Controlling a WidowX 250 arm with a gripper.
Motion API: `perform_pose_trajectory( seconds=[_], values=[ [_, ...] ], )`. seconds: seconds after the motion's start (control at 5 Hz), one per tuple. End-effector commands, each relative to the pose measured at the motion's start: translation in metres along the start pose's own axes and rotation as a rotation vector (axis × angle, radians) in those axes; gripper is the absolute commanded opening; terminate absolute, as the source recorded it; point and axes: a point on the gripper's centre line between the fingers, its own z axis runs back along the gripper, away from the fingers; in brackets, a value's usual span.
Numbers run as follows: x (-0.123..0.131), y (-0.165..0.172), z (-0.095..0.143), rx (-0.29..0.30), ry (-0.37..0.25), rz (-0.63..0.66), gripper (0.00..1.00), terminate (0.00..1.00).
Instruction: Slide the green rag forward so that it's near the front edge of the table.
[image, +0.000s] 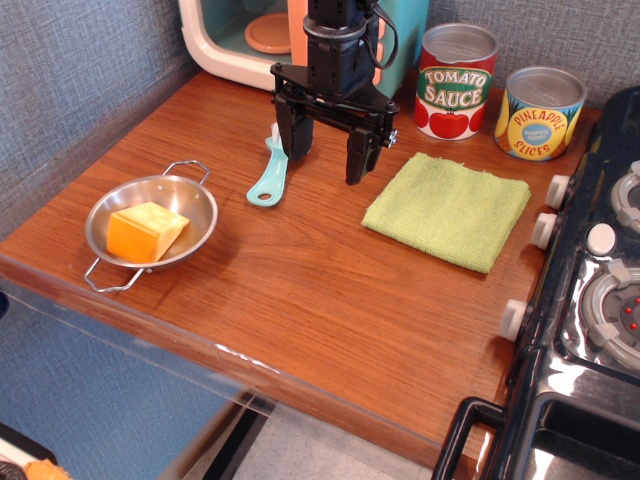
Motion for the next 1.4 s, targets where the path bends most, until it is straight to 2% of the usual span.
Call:
perform_pose_trajectory(
  seconds=[0.0,0.4,0.6,1.2],
  values=[
    [0.000,0.000,0.000,0.000,0.000,0.000,1.00,0.00],
    [0.025,-0.050,-0.012,-0.031,-0.012,0.003,1.00,0.00],
    [0.037,-0.071,-0.013,-0.025,-0.029,-0.015,1.00,0.00],
    [0.069,-0.082,-0.016,0.010,-0.089,0.026,1.00,0.00]
  ],
)
